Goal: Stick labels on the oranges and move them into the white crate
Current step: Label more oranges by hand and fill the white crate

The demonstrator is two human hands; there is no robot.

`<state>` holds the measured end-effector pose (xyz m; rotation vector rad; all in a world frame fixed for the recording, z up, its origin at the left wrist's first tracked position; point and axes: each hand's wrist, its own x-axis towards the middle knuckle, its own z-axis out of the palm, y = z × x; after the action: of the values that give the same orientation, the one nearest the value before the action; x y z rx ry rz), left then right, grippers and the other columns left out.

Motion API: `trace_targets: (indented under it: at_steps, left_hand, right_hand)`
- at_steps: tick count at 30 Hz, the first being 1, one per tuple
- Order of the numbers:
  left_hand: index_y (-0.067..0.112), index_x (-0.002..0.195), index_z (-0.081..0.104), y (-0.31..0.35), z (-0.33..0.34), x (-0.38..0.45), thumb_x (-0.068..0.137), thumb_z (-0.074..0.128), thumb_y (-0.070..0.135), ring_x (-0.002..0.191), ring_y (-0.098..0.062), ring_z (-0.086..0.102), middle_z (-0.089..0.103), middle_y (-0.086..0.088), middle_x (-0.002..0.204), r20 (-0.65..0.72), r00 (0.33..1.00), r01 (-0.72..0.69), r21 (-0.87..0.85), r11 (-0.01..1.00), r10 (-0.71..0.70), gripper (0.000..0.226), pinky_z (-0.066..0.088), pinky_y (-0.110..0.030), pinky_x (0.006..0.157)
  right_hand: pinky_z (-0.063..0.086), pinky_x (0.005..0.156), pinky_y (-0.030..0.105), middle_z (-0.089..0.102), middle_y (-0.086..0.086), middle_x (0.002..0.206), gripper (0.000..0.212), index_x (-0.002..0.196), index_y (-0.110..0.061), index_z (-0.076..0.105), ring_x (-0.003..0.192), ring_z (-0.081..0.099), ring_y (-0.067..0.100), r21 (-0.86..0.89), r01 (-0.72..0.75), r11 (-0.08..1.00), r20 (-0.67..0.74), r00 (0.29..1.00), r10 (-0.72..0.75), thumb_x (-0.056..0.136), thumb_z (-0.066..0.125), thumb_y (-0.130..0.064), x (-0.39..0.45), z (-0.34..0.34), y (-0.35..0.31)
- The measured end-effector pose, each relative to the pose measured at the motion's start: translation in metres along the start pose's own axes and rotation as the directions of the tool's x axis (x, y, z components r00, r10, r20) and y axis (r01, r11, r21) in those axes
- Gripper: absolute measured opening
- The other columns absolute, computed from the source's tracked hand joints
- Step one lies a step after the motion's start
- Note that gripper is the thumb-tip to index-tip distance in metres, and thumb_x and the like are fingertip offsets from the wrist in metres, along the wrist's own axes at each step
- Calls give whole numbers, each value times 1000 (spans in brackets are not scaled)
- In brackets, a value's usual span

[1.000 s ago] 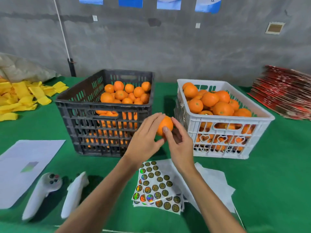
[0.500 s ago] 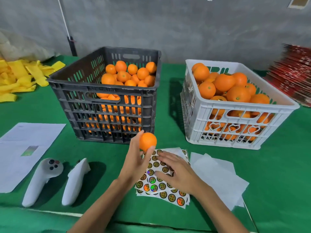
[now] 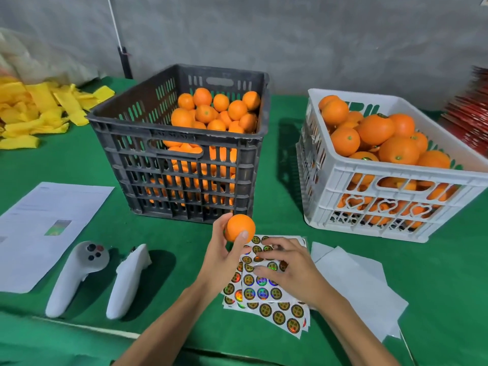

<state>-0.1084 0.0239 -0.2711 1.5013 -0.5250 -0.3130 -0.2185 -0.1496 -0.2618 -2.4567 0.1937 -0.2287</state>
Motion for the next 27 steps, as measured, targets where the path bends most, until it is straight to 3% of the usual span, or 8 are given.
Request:
trace_targets:
  at_steps: [3,6,11,15,19,24,27]
  left_hand:
    - [45,143,34,-2,0,0,92,64,60,102,-16,73,50,26,122,-1,1000,6,14,1000,-6,60,60,-31,85]
    - [48,142,34,-3,1,0,92,63,62,97,-16,75,49,18,128,2,1000,4,41,999,-4,60,60,-29,85]
    - [51,141,32,-4,2,-1,90,61,66,94,-17,76,46,10,134,6,1000,0,72,997,-1,60,57,-21,84]
    - [51,142,30,-4,2,-1,91,59,66,92,-16,76,48,11,132,17,1000,2,98,995,-4,60,59,-32,86]
    - [51,144,29,-6,1,0,91,58,68,94,-13,75,49,17,128,28,999,12,132,991,-15,63,57,-42,94]
    - [50,146,28,-10,-1,1,91,57,69,107,-11,69,48,32,121,30,999,12,189,982,-18,64,56,-46,95]
    - [50,147,27,-12,-1,0,93,55,69,103,-10,70,48,32,121,31,999,5,218,976,-12,64,57,-45,93]
  right_hand:
    - [26,111,30,47,-36,136,54,120,-44,73,126,39,-5,-12,8,1000,8,1000,-8,78,62,-76,-1,0,-1]
    - [23,106,26,47,-37,135,45,121,-44,73,122,40,-5,1,1,1000,9,1000,-1,81,69,-65,-2,0,-2]
    - [33,108,39,54,-31,129,29,113,-41,77,112,49,5,26,-14,1000,15,1000,14,87,72,-52,3,-4,-6]
    - [40,105,44,60,-26,125,22,108,-38,80,111,56,6,31,1,1000,-2,1000,-1,89,73,-48,7,-4,-6]
    - [48,104,40,61,-26,120,17,101,-37,81,117,57,4,224,-70,972,47,997,61,86,79,-44,10,-6,-6]
    - [52,85,39,59,-22,113,18,99,-36,79,81,52,8,301,-113,947,58,993,100,82,85,-36,9,-5,-8]
    - [46,77,31,57,-20,111,22,104,-34,78,75,47,5,286,-74,955,50,997,62,83,84,-38,5,-4,-7]
